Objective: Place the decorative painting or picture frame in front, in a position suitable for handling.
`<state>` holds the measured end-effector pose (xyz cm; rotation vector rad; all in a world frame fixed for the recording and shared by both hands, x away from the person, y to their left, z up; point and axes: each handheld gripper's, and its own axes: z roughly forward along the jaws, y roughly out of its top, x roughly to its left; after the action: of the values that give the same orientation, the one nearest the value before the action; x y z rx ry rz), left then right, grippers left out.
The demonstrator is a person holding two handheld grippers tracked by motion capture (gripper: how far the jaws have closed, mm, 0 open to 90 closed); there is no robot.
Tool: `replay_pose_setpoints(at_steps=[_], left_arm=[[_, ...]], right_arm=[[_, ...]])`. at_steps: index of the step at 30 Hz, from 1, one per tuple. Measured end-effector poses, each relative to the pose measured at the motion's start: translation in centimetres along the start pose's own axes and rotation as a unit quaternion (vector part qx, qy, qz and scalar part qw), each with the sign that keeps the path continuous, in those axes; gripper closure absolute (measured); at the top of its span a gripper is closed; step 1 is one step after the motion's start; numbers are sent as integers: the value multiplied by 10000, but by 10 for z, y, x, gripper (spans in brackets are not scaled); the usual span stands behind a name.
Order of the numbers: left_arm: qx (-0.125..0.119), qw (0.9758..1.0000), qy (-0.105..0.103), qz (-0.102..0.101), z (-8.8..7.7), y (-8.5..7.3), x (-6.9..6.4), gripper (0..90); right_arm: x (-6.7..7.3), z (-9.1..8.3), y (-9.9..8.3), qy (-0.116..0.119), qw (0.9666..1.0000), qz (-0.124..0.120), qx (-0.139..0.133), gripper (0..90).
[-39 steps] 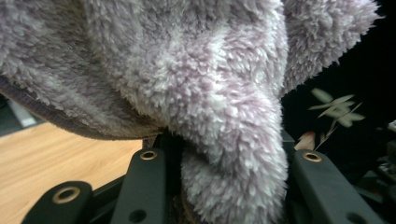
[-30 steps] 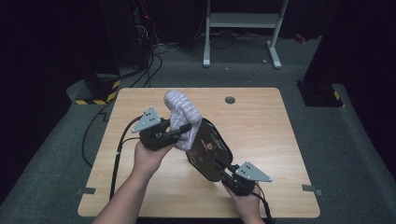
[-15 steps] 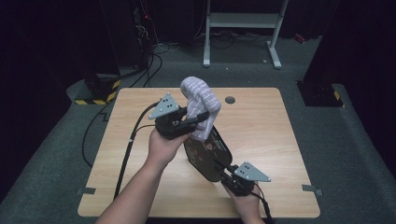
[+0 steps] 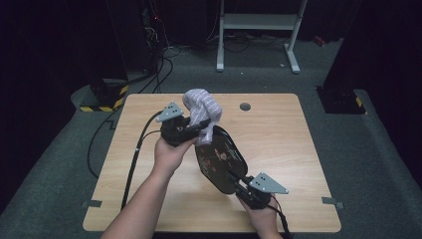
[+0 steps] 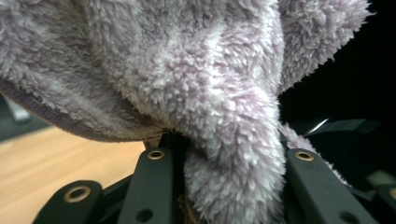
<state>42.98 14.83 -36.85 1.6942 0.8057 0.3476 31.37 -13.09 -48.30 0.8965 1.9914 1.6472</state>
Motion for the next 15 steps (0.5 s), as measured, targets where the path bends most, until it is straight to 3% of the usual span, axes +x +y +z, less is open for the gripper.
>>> replay_pose_setpoints(at_steps=[3,6,11,13,15], left_arm=[[172,9998,-5,-108,4,-15,11,663],[196,9993,-41,-320,5,-29,23,663],[336,9981,116,-511,5,-46,38,664],[346,9973,90,-636,3,-50,42,664],[285,9978,96,-596,0,-48,40,665]], right_arm=[[0,0,0,-2,10000,2,4,789],[0,0,0,-2,10000,2,0,789],[1,1,0,-1,10000,10,-8,791],[1,1,0,5,10000,11,-8,792],[0,1,0,21,10000,10,-3,793]])
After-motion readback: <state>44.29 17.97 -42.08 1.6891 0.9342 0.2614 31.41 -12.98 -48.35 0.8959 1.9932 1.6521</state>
